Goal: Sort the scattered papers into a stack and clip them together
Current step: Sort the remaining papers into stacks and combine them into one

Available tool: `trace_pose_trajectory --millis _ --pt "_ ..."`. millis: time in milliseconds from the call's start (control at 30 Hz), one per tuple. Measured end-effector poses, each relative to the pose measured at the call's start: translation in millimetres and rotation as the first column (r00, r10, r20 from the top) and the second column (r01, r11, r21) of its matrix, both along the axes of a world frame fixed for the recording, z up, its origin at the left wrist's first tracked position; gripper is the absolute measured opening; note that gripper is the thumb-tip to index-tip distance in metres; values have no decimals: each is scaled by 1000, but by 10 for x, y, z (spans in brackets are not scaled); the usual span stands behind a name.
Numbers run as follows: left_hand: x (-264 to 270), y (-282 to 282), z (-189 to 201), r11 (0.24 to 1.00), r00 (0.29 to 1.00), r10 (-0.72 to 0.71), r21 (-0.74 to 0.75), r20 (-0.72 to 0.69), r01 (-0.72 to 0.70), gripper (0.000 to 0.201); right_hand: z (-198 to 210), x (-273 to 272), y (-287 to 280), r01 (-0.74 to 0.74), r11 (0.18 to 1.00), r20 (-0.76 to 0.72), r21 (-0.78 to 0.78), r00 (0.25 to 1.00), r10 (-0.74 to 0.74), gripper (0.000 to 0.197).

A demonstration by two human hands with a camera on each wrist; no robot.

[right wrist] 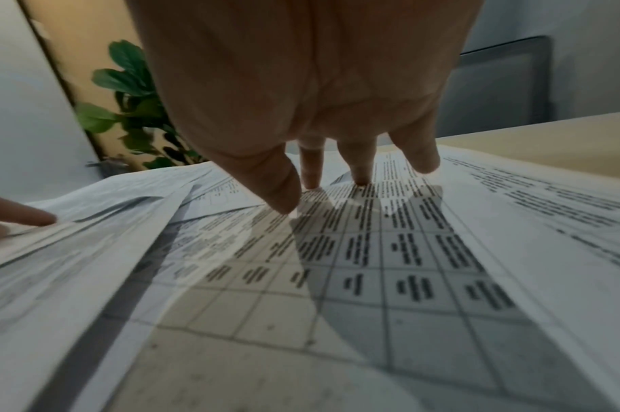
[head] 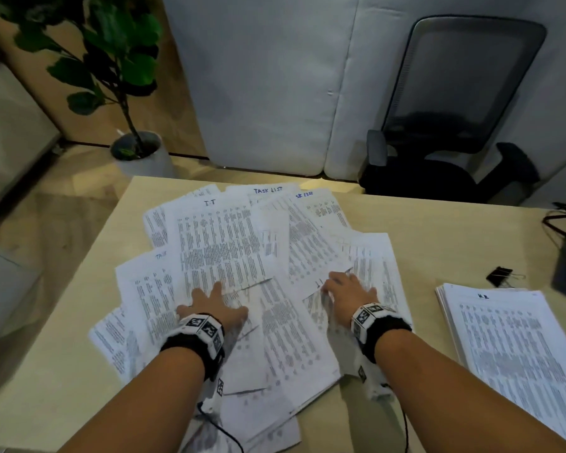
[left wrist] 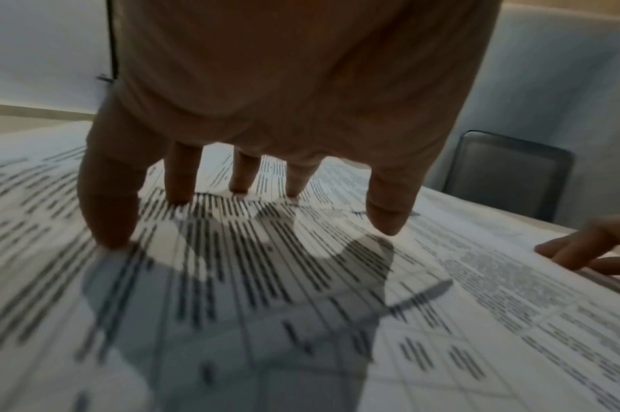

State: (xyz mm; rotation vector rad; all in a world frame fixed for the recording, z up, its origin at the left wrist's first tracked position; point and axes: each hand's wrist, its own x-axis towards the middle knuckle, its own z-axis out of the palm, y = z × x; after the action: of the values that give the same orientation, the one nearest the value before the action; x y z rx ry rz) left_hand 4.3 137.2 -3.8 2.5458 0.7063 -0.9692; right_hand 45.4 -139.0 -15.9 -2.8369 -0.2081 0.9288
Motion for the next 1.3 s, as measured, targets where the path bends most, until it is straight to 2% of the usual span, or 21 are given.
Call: trace_pose_trajectory --millis 100,200,300,367,500,633,733,833,900,1000,1067,1167,1233,1300 --pt "67 -245 -15 993 993 -118 0 -3 118 86 -11 9 -314 93 995 26 -19 995 -93 49" --pt "162 -288 -63 989 988 -147 34 44 145 78 13 30 -422 145 989 22 -18 989 -145 35" --pt "263 -139 -74 998 983 8 63 183 -20 63 68 -3 -320 117 993 145 -23 983 -112 31" --pt "253 -45 -75 988 959 124 62 255 -145 64 73 -106 -158 137 990 204 29 969 -140 32" --pt "236 61 -112 978 937 191 29 293 -208 76 -27 -388 202 224 965 60 135 971 -233 38" --pt "331 71 -78 970 943 236 -119 235 -214 73 -27 -375 219 309 924 30 226 946 -323 11" --pt "336 123 -97 964 921 254 -159 294 -215 70 126 -204 6 353 913 160 207 908 -387 21" --pt "245 261 -122 942 828 335 -183 450 -281 56 317 0 -246 389 895 335 219 831 -444 18" --pt "163 403 -130 916 770 400 -224 497 -332 50 395 137 -390 426 852 423 305 741 -522 18" --pt "57 588 -106 897 767 442 -246 465 -368 50 541 314 -454 397 763 505 510 580 -639 15" --pt "1 621 -93 901 759 433 -231 486 -366 51 673 383 -393 308 738 545 601 517 -660 14" --pt "-65 544 -66 915 740 404 -239 538 -326 52 875 436 -231 206 693 534 691 501 -681 10" --pt "-129 451 -33 920 741 386 -286 549 -267 54 964 450 -116 174 618 468 766 508 -723 10" --pt "-208 323 -4 925 777 345 -328 526 -189 61 995 456 -11 196 526 358 828 538 -763 10"
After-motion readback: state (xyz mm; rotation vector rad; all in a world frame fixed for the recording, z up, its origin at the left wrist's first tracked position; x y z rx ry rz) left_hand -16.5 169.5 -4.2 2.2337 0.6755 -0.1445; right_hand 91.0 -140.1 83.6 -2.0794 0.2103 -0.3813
